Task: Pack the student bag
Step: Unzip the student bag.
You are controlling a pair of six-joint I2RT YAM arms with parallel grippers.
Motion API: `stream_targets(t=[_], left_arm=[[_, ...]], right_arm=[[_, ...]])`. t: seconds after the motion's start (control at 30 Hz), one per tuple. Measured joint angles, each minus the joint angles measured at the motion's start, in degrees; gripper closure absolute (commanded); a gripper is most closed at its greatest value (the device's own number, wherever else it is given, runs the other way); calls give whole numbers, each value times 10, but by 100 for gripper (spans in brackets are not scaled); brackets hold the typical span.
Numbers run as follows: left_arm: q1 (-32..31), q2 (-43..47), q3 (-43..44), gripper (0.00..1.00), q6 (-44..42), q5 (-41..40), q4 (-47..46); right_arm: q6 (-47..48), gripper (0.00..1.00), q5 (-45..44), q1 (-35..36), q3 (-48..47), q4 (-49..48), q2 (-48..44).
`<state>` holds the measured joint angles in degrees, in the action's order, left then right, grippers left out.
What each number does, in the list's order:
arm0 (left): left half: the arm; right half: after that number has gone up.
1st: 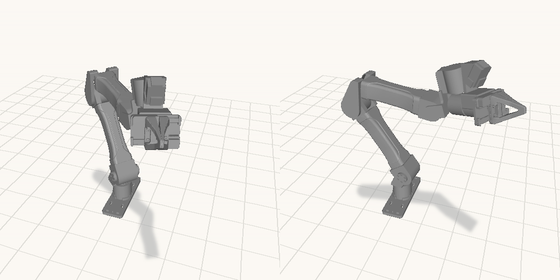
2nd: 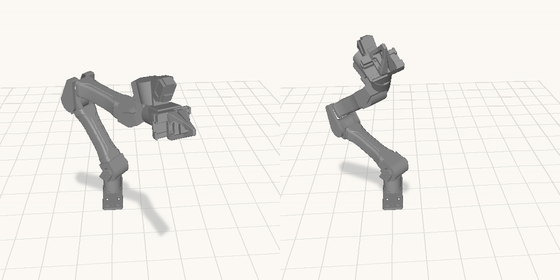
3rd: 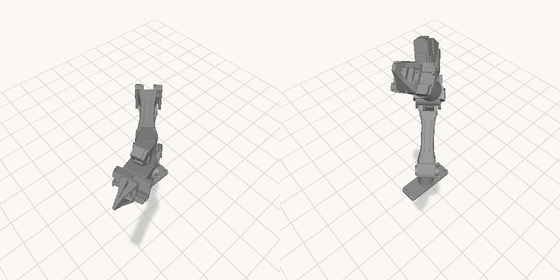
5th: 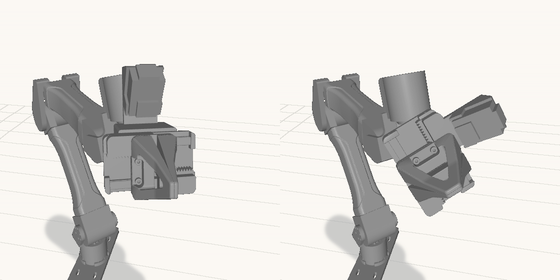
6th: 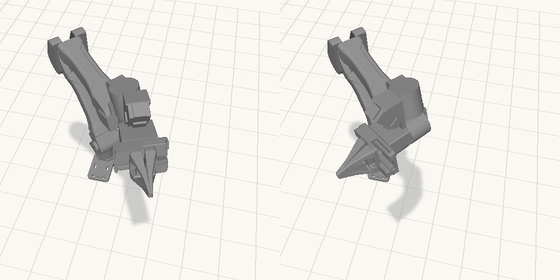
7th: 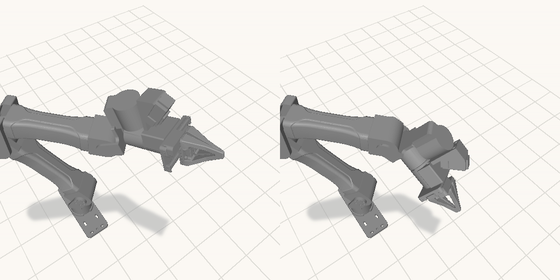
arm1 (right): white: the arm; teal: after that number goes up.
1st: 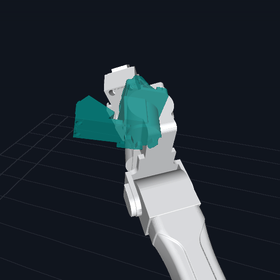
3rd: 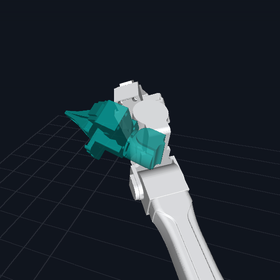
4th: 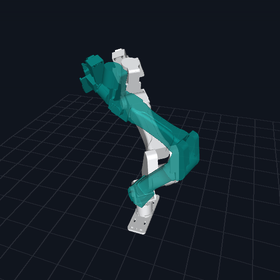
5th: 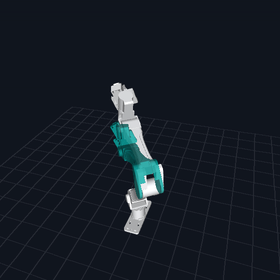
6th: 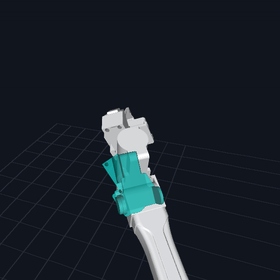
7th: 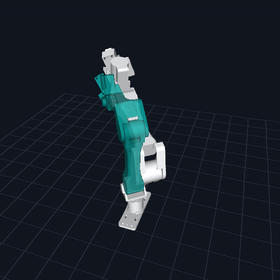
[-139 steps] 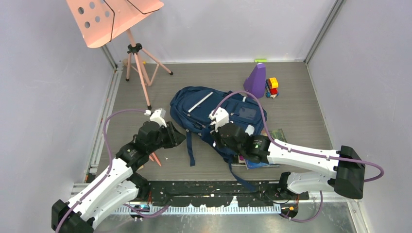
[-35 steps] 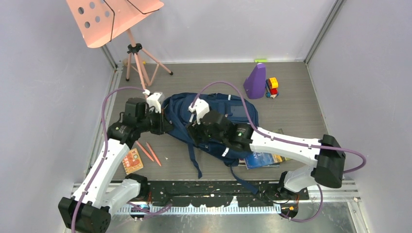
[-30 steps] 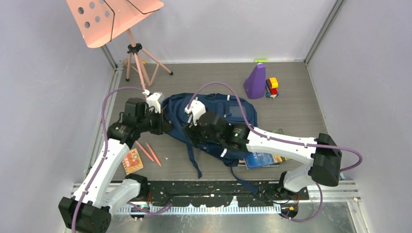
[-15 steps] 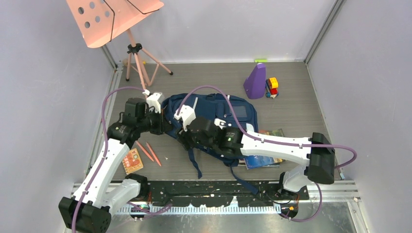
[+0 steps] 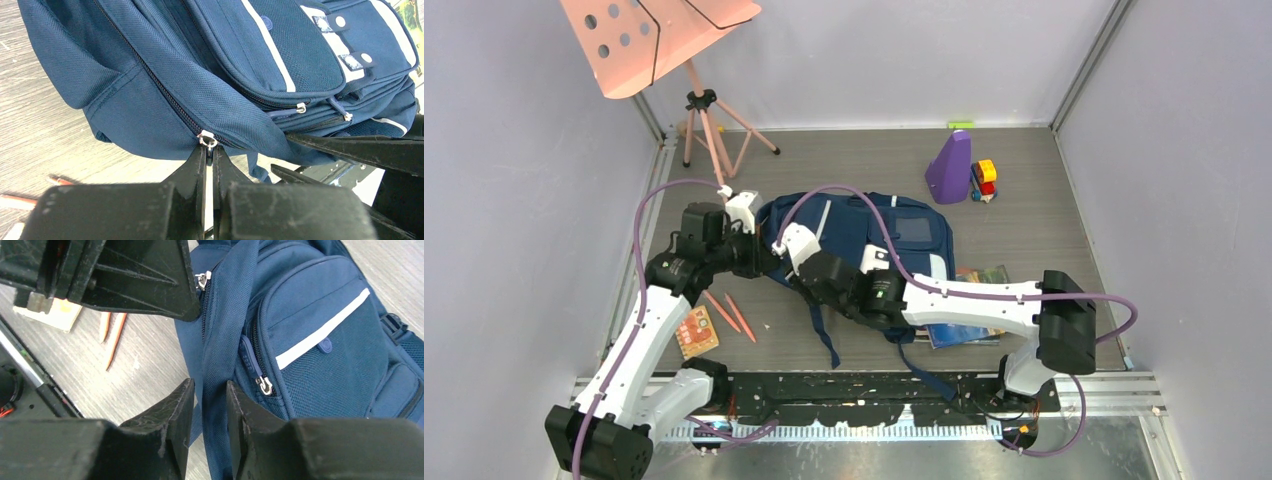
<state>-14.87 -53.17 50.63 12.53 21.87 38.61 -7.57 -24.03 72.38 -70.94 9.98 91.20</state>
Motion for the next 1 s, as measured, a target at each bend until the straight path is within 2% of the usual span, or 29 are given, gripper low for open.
stream_targets(t=[0.13,0.17,0.37,0.53,0.8,1.0], left_arm=[[0,0,0,100,0,0,-1],[0,0,0,100,0,0,-1],[0,2,-1,100,0,-20,-3],[-2,6,-1,100,-3,-47,-2],[5,-14,41,100,-3,-49,12],[13,-51,87,100,-4,-41,30]], right_arm=[[17,97,-52,11,0,-14,12],[19,98,-69,13,0,-19,16],[30,99,-118,20,0,-44,25],[43,99,-118,20,33,-83,1],[53,99,-77,19,113,-100,-121],[58,99,-30,14,151,-75,-214]])
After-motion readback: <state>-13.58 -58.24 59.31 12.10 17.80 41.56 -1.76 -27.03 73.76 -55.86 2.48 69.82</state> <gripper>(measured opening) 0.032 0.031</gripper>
